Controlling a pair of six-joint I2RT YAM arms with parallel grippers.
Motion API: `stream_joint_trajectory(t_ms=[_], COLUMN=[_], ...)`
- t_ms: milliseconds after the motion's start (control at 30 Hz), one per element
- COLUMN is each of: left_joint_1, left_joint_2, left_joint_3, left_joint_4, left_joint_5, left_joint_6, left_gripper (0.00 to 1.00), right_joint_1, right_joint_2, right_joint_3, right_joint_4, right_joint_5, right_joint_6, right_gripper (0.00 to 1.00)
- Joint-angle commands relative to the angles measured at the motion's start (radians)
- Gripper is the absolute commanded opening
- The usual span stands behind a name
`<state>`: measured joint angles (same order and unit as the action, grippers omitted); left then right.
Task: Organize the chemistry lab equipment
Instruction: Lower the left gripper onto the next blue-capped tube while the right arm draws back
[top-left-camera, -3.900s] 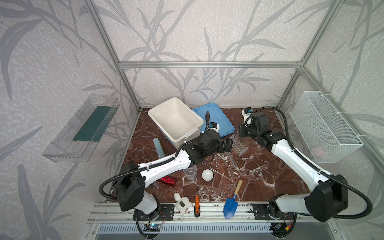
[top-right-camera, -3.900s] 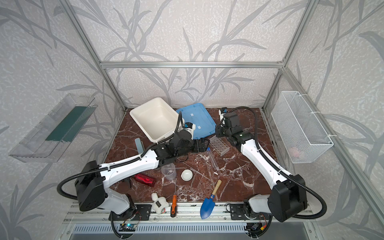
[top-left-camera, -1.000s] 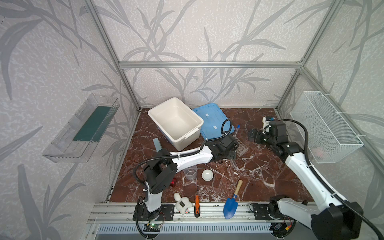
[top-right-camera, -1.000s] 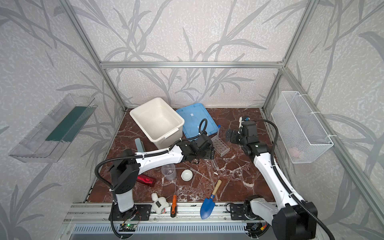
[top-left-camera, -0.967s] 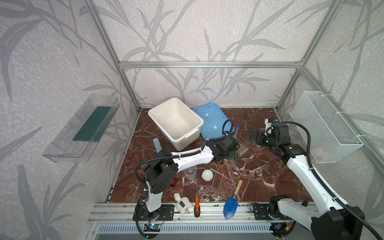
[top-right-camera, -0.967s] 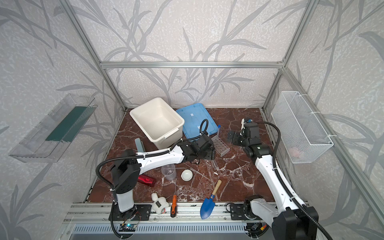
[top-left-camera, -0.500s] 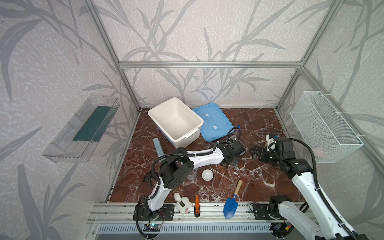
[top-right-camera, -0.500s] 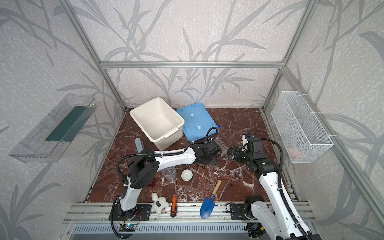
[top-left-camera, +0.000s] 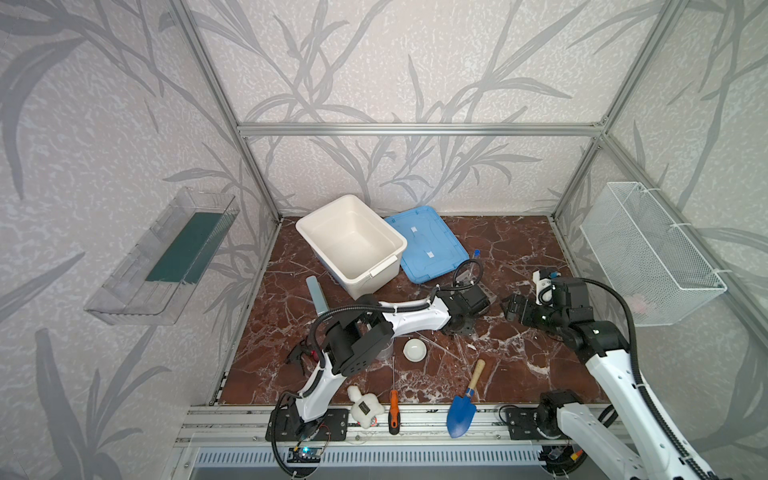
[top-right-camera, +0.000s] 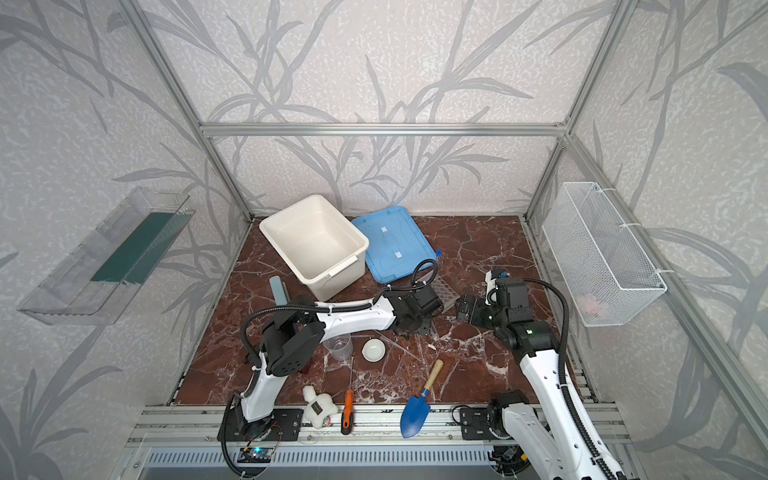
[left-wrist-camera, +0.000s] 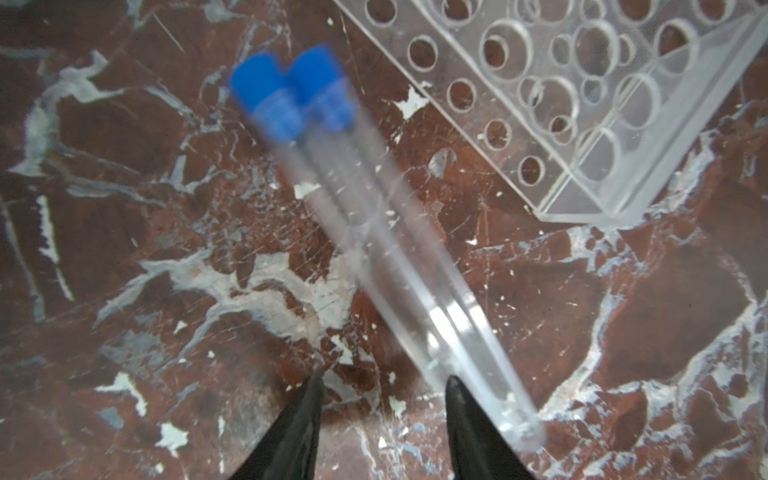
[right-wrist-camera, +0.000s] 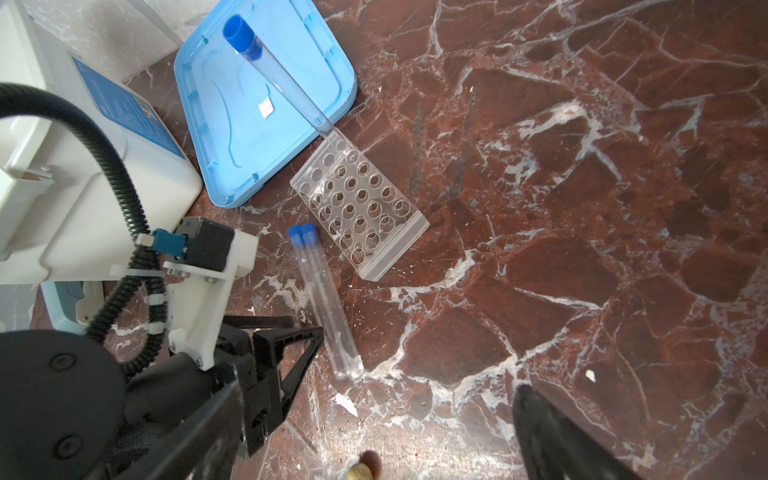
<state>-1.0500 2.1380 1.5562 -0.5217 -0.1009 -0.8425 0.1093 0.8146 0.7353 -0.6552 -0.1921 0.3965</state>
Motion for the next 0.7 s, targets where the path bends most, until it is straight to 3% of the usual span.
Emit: stream_joint_trajectory(t_ms=[0, 300, 467, 667], left_joint_1=[-0.004, -0.002, -0.002, -0.005], left_joint_2=[0.028, -0.016, -0.058, -0.047], left_joint_3=[0.028, 0.016, 0.01, -0.007], left_joint_4=[-0.065, -0.048, 0.043, 0.07], left_joint_5=[-0.032, -0.039, -0.056, -0.096], left_joint_6=[-0.01, -0.019, -0.066, -0.176], left_gripper=[0.49, 0.48, 0.69, 0.72], right_joint_1=[-0.003, -0.005, -0.007, -0.013], right_joint_2=[-0.014, 0.01, 0.081, 0.052], right_joint_3=[-0.012, -0.02, -0.03, -0.062], right_joint_4=[-0.015, 0.049, 0.095, 0.104], right_joint_5=[0.0, 0.009, 0.001, 0.019], right_joint_6=[-0.005, 0.01, 0.014, 0.01], right_gripper=[0.99, 0.99, 1.0, 1.0])
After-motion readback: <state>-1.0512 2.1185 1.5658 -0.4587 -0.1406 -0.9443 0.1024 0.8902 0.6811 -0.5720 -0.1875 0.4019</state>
